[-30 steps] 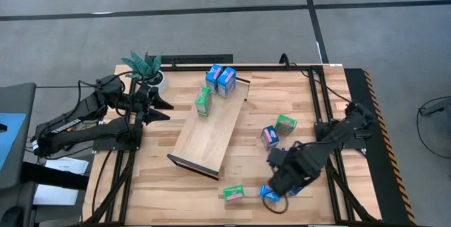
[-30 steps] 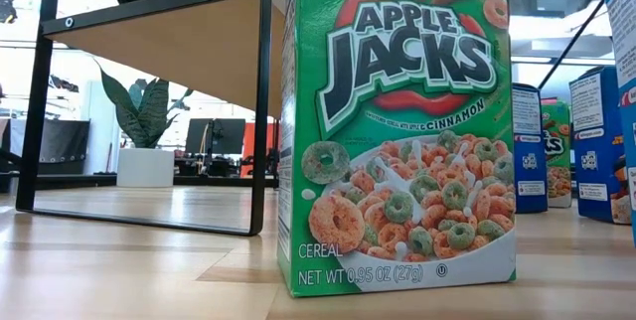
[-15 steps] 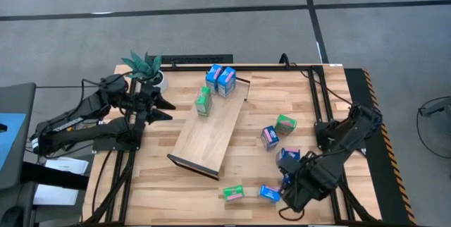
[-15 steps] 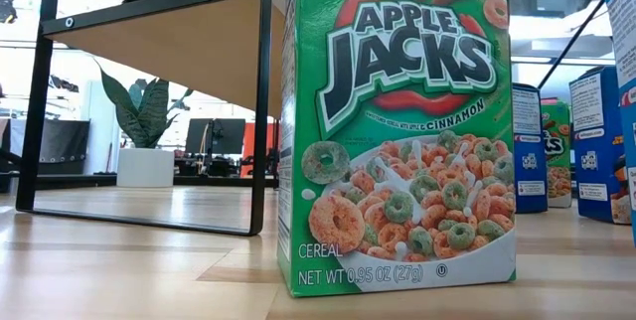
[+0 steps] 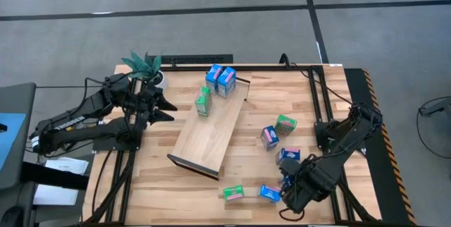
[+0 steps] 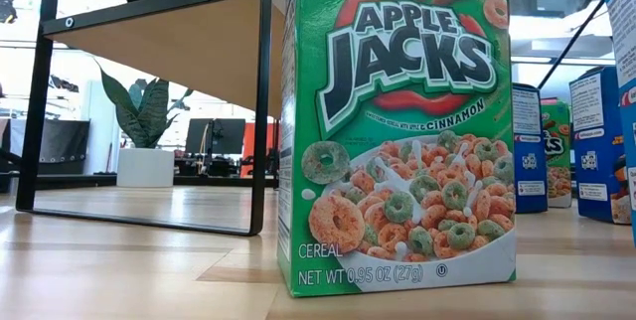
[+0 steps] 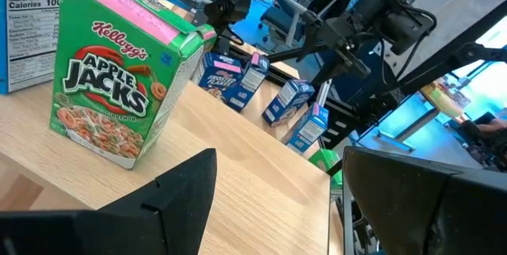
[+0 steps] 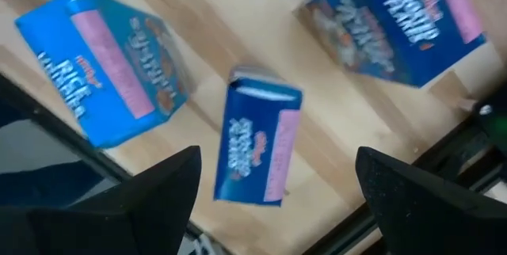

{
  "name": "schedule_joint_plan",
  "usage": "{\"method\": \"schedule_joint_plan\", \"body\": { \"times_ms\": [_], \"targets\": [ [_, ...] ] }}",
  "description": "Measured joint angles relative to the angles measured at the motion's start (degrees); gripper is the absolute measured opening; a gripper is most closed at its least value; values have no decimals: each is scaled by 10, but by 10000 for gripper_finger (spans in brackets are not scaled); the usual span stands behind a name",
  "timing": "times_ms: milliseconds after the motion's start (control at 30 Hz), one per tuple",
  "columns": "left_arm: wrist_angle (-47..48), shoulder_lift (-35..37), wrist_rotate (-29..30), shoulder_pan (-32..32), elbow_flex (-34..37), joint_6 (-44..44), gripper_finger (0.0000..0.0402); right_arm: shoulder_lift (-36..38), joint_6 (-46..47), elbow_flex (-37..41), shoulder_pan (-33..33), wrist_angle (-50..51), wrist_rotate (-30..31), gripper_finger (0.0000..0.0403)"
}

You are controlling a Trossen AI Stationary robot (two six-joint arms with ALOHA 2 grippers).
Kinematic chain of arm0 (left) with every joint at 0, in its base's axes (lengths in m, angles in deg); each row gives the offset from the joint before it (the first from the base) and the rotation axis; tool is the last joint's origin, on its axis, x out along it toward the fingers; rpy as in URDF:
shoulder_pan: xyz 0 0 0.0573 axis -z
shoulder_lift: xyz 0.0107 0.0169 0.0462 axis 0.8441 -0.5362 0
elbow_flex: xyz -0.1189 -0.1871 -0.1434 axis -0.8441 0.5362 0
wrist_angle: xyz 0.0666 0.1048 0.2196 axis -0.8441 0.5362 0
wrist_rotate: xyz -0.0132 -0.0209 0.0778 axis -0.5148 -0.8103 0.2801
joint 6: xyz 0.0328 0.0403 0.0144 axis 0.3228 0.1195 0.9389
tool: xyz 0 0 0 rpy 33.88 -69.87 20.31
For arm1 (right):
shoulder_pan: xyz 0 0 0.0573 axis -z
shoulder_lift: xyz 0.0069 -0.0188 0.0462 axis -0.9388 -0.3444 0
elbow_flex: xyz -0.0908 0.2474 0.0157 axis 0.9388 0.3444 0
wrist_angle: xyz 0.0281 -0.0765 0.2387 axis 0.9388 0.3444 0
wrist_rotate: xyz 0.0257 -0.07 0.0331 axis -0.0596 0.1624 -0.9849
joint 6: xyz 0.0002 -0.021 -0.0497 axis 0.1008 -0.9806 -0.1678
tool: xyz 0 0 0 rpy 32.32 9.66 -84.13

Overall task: Stack cereal on shelf
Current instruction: Put the bottom dark blue cereal box on the shelf

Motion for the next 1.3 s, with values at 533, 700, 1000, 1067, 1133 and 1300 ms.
{"method": "schedule_joint_plan", "body": {
  "times_ms": [533, 700, 1000, 1067, 1133, 1300],
  "targets": [
    [4, 0, -1, 0, 0, -6, 264, -2, -1, 59, 0, -74, -7, 362],
    [4, 0, 0, 0, 0, -10, 264, -2, -7, 73, 7, -70, -14, 361],
    [4, 0, 1, 0, 0, -12, 264, -1, -35, 74, 14, -77, -16, 289],
    [4, 0, 1, 0, 0, -10, 264, -1, -37, 74, 15, -78, -16, 273],
    [4, 0, 2, 0, 0, -10, 264, -1, -43, 74, 18, -78, -16, 263],
    [4, 0, 2, 0, 0, -8, 264, -1, -60, 74, 25, -78, -16, 248]
  ]
}}
